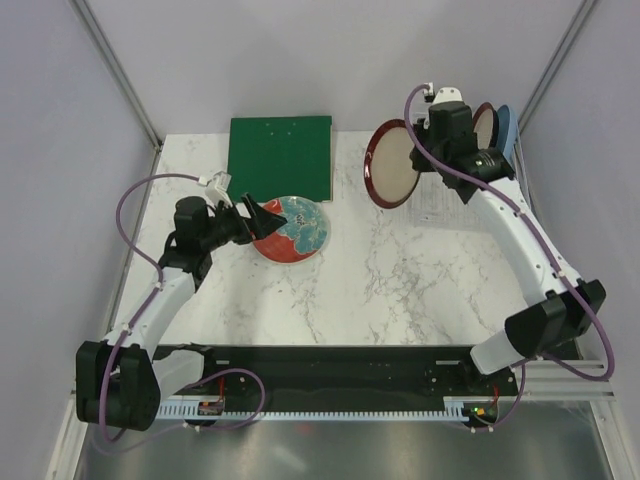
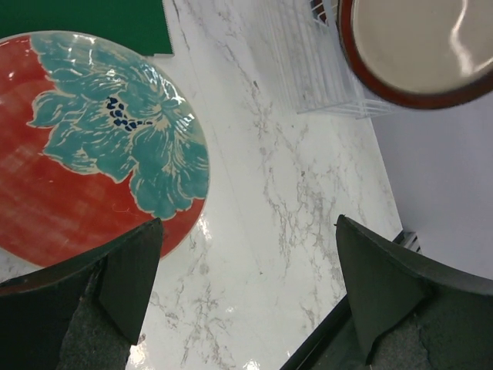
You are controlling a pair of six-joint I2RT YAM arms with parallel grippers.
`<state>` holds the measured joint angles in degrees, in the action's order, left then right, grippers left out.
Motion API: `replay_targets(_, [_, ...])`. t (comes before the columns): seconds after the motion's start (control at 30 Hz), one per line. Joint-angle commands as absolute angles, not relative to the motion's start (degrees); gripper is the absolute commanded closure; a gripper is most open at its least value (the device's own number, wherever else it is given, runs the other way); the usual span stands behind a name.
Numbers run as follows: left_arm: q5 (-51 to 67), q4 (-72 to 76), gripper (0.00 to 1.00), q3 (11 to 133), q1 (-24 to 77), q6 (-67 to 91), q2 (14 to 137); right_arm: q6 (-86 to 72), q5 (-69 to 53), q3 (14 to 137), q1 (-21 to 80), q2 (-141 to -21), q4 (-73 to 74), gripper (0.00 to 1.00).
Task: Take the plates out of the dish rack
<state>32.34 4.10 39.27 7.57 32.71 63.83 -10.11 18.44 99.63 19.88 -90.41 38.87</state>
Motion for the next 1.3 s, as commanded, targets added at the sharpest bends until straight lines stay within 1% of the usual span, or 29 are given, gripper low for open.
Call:
replay_targets(0.0, [35.77, 12.74, 0.0, 36.57, 8.08, 36.82, 61.44, -19.77, 2.13, 93.27, 20.65, -79.2, 31.73, 1.0])
replay_targets(0.17, [35.77, 17.22, 0.0, 34.28, 8.88, 38.58, 61.43, -24.87, -7.54, 85.89, 22.49, -73.84, 27.61, 1.0])
replay_targets(0.3, [35.68, 20.64, 0.0, 32.7, 10.02, 39.72, 61.79, -27.94, -10.62, 82.45, 23.9, -71.46, 25.06, 1.0])
replay_targets(0.8, [34.28, 28.21, 0.0, 33.84, 16.34, 44.91, 65.21, -35.15, -13.8, 75.06, 31.81, -70.22, 15.83, 1.0])
replay_targets(0.9, [34.1, 29.53, 0.04, 33.75, 17.49, 45.17, 66.53, -36.21, -13.89, 74.01, 33.83, -70.58, 13.8, 1.0])
replay_targets(0.93, [34.1, 29.88, 0.13, 33.66, 17.66, 45.18, 67.06, -36.21, -13.71, 73.92, 34.19, -70.75, 13.54, 1.0])
replay_targets(1.0, [34.28, 30.15, 0.23, 33.66, 18.19, 45.09, 67.32, -36.3, -13.01, 73.83, 35.07, -71.1, 13.36, 1.0])
replay_targets(1.03, [34.28, 30.15, 0.42, 33.66, 18.28, 45.0, 67.41, -36.39, -13.01, 73.83, 35.16, -71.19, 13.19, 1.0])
replay_targets(1.1, [34.02, 29.71, 0.6, 33.58, 18.37, 44.47, 67.24, -36.47, -12.57, 73.92, 35.51, -71.19, 13.18, 1.0])
replay_targets(1.13, [33.67, 29.19, 0.87, 33.57, 18.37, 44.3, 67.06, -36.39, -12.39, 73.83, 35.59, -71.28, 13.1, 1.0])
replay_targets(1.17, [33.31, 28.66, 0.98, 33.66, 18.37, 43.95, 66.71, -36.39, -12.31, 73.83, 35.77, -71.45, 13.1, 1.0])
replay_targets(1.27, [32.08, 26.03, 0.98, 34.18, 18.37, 42.2, 66.1, -36.39, -11.52, 73.48, 35.86, -71.37, 13.18, 1.0])
